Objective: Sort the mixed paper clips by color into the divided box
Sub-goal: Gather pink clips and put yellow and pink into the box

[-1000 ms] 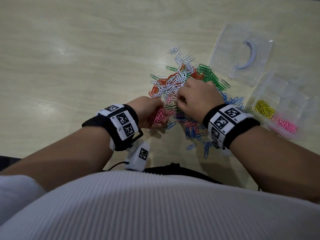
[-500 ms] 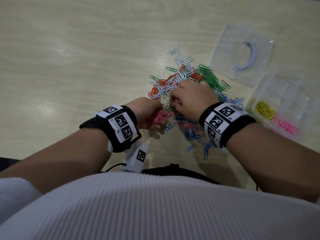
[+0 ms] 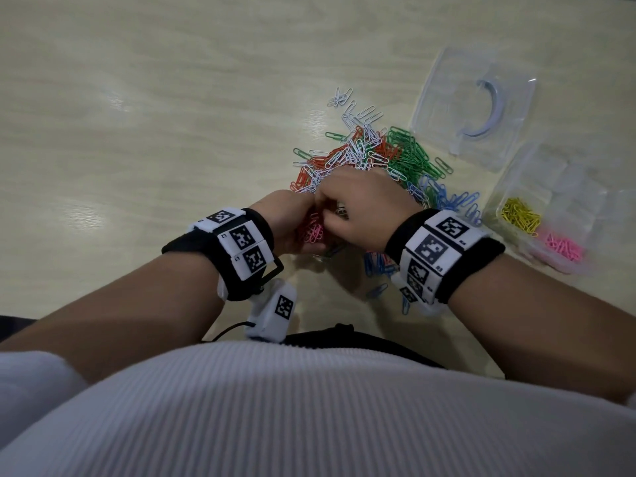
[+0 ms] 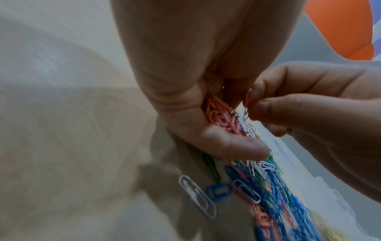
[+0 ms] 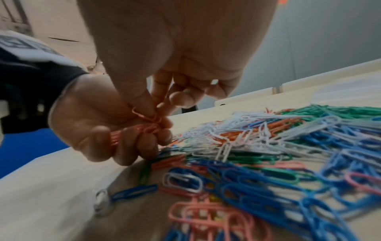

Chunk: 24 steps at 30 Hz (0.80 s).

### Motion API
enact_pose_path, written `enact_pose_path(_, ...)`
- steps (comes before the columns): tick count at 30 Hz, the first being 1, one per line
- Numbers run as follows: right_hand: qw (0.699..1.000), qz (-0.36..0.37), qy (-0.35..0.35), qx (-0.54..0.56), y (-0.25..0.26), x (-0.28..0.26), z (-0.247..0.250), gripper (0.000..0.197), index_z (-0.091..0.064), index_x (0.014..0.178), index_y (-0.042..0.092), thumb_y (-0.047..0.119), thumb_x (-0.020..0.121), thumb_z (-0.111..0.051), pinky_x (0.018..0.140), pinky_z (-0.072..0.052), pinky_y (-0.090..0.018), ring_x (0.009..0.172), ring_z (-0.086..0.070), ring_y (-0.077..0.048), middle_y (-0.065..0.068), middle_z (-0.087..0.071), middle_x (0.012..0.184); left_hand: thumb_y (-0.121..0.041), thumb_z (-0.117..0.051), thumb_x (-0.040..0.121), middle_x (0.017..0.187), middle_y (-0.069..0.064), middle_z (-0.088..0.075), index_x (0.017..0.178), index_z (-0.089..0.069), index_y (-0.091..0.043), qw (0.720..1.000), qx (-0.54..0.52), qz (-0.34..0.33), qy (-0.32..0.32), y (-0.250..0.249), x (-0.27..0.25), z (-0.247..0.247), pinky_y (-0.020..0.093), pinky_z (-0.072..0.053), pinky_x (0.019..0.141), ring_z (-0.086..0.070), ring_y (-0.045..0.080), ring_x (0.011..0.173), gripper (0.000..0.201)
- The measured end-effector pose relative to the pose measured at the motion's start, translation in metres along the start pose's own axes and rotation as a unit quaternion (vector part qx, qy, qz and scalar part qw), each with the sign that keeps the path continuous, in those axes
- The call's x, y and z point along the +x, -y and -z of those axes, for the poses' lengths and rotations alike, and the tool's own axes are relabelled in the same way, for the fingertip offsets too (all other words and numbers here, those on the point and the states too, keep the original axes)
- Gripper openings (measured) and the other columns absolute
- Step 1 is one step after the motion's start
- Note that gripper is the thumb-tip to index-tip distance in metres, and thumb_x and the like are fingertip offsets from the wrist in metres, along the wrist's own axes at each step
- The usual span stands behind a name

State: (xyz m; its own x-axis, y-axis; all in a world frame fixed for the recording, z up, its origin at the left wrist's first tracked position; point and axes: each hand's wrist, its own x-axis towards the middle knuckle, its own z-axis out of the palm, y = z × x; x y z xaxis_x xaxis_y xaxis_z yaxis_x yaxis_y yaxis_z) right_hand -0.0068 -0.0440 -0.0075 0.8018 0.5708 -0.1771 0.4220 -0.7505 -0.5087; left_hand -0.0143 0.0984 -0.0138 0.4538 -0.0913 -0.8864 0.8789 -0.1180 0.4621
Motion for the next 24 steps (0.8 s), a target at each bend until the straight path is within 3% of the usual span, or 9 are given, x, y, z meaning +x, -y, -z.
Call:
enact_pose_path(4, 0.999, -0.020, -0.033, 0.016, -0.007, -0.005, -0.003, 0.016, -0.067, 0.097, 0.026, 0.020, 0.084, -0.058, 0.090, -0.041, -0.044, 0.097, -0.056, -0.017, 0.007, -0.059, 0.095, -0.025, -0.041, 0.100, 0.063, 0.005, -0.062, 0.086, -0.058, -0.008, 0.999, -0.016, 0.011, 0.040, 0.001, 0.000, 0.005, 0.019, -0.051, 0.044, -0.061, 0.010, 0.050, 0.028)
enact_pose_path(7, 0.998, -0.061, -0.009, -0.029, -0.014, -0.007, -0.001, 0.020, -0.063, 0.105, 0.029, 0.022, 0.090, -0.052, 0.095, -0.035, -0.041, 0.102, -0.054, -0.017, 0.008, -0.056, 0.101, -0.027, -0.039, 0.101, 0.059, 0.004, -0.062, 0.079, -0.058, -0.010, 0.999, 0.005, 0.016, 0.038, 0.003, -0.001, 0.010, 0.019, -0.052, 0.045, -0.061, 0.011, 0.049, 0.033)
enact_pose_path(10, 0.993, -0.055, 0.047, -0.096, -0.010, -0.006, -0.004, 0.022, -0.060, 0.112, 0.031, 0.033, 0.093, -0.048, 0.095, -0.033, -0.041, 0.107, -0.053, -0.017, 0.006, -0.054, 0.107, -0.027, -0.042, 0.100, 0.061, 0.006, -0.063, 0.081, -0.058, -0.010, 0.999, 0.028, 0.013, 0.023, 0.005, -0.003, 0.014, 0.020, -0.052, 0.045, -0.062, 0.014, 0.049, 0.029)
enact_pose_path(13, 0.986, -0.044, 0.076, -0.145, -0.006, -0.005, -0.010, 0.023, -0.059, 0.112, 0.025, 0.030, 0.093, -0.047, 0.092, -0.033, -0.041, 0.108, -0.053, -0.022, 0.002, -0.053, 0.108, -0.024, -0.044, 0.098, 0.064, 0.006, -0.064, 0.081, -0.059, -0.011, 0.998, 0.052, 0.010, 0.016, 0.006, -0.006, 0.015, 0.020, -0.053, 0.047, -0.063, 0.015, 0.051, 0.027)
enact_pose_path(18, 0.987, -0.055, 0.044, -0.145, -0.006, -0.009, -0.012, 0.020, -0.061, 0.102, 0.022, 0.029, 0.093, -0.045, 0.090, -0.033, -0.039, 0.102, -0.054, -0.021, 0.003, -0.055, 0.103, -0.021, -0.041, 0.099, 0.068, 0.009, -0.062, 0.084, -0.059, -0.008, 0.998, 0.063, 0.012, 0.024, 0.009, -0.010, 0.016, 0.021, -0.052, 0.047, -0.066, 0.022, 0.056, 0.026)
enact_pose_path(22, 0.995, -0.053, -0.029, -0.074, 0.000, -0.016, -0.009, 0.015, -0.063, 0.096, 0.025, 0.032, 0.091, -0.051, 0.090, -0.035, -0.039, 0.096, -0.055, -0.019, 0.005, -0.056, 0.097, -0.020, -0.043, 0.098, 0.074, 0.009, -0.064, 0.090, -0.061, -0.007, 0.998, 0.052, 0.009, 0.019, 0.010, -0.011, 0.012, 0.022, -0.055, 0.048, -0.065, 0.016, 0.056, 0.024)
enact_pose_path(24, 0.998, -0.028, -0.019, -0.045, 0.007, -0.016, -0.007, 0.015, -0.063, 0.097, 0.026, 0.036, 0.089, -0.056, 0.091, -0.035, -0.038, 0.100, -0.055, -0.017, 0.006, -0.058, 0.098, -0.021, -0.046, 0.097, 0.079, 0.011, -0.065, 0.098, -0.061, -0.005, 0.999, 0.042, 0.003, 0.022, 0.011, -0.010, 0.008, 0.023, -0.055, 0.047, -0.064, 0.016, 0.060, 0.022)
